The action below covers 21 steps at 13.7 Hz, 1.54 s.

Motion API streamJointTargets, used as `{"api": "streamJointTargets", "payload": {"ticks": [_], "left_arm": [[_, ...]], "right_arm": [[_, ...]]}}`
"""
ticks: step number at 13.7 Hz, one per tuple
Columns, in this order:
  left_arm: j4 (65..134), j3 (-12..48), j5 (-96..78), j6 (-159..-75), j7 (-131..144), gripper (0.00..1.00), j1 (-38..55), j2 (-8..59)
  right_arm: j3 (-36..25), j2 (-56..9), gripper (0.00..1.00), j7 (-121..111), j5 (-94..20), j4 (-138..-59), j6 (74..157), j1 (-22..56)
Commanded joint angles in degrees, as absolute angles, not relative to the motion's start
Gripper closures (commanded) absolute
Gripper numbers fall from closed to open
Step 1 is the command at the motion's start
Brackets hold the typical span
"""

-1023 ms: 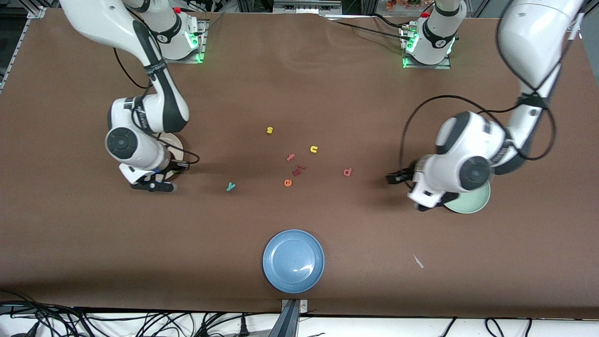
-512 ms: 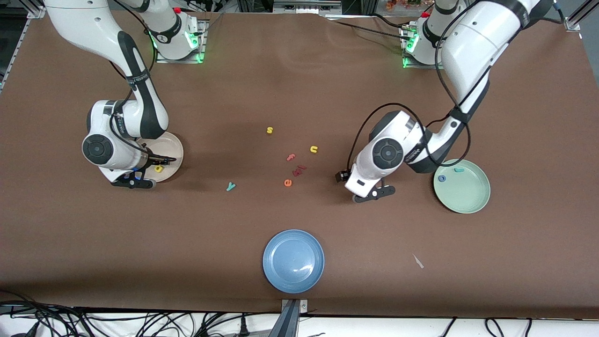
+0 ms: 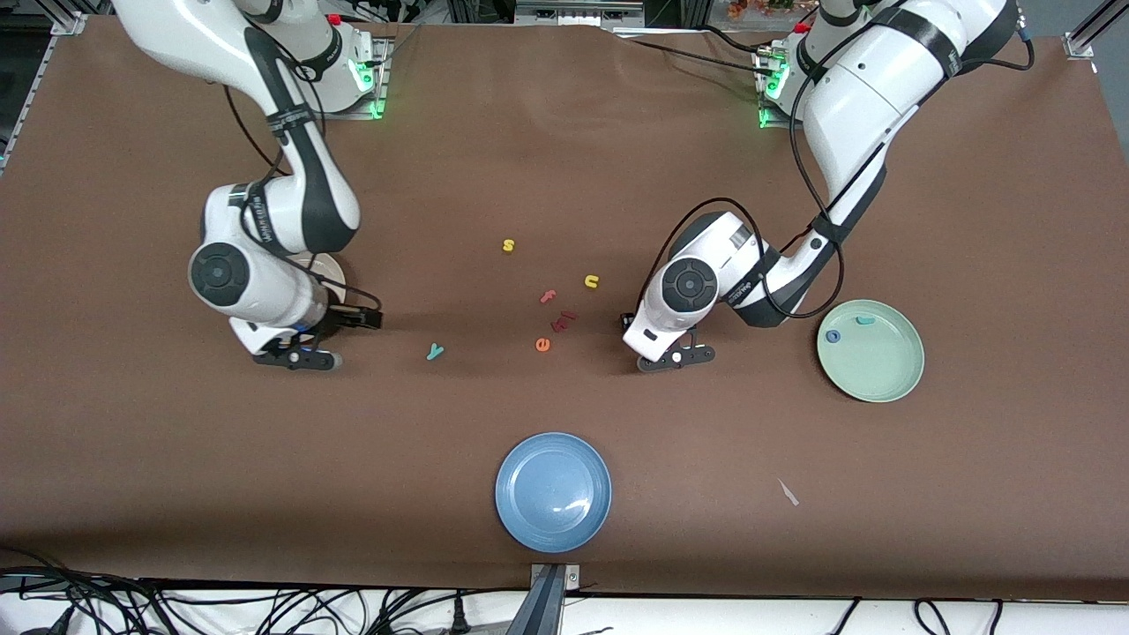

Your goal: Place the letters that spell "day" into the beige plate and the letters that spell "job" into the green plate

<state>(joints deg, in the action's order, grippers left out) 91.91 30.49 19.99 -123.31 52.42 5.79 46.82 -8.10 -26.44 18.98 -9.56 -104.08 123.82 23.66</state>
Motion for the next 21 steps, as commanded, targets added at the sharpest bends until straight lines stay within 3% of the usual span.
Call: {"api": "streamJointTargets", "payload": {"ticks": [1, 2, 4, 8, 14, 18, 21], "left_arm": [[91.23, 30.06, 21.8, -125.15, 52.74, 0.18, 6.15, 47.72], [91.23, 30.06, 21.8, -125.24, 52.56, 0.22, 6.07, 47.81], [91.23, 30.06, 21.8, -125.51, 52.65, 0.33, 6.06, 48.25], [91.32, 30.06, 21.62, -125.51, 52.73, 0.41, 6.15, 48.6], [91.32, 30.06, 20.74, -125.16, 52.91, 0.63, 5.8, 48.87], [91.32, 30.06, 20.65, -124.98, 53.0, 0.75, 5.54, 48.87], [91.23, 30.06, 20.57, -124.81, 53.0, 0.83, 5.27, 48.61]], "right_arm": [[-6.51, -32.32, 0.06, 27.56, -11.07, -97.5, 123.31, 24.08], [-5.98, -35.13, 0.08, 31.77, -10.99, -94.77, 124.96, 24.78], [-5.71, -38.57, 0.24, 38.9, -10.81, -93.26, 127.87, 27.14], [-5.71, -42.45, 0.29, 42.01, -10.46, -91.41, 130.25, 28.74], [-5.89, -44.03, 0.41, 42.1, -10.46, -91.32, 132.45, 28.47], [-5.8, -44.21, 0.6, 41.92, -10.28, -91.93, 132.19, 28.65], [-5.8, -44.12, 0.85, 41.13, -10.28, -91.93, 131.92, 28.57]]}}
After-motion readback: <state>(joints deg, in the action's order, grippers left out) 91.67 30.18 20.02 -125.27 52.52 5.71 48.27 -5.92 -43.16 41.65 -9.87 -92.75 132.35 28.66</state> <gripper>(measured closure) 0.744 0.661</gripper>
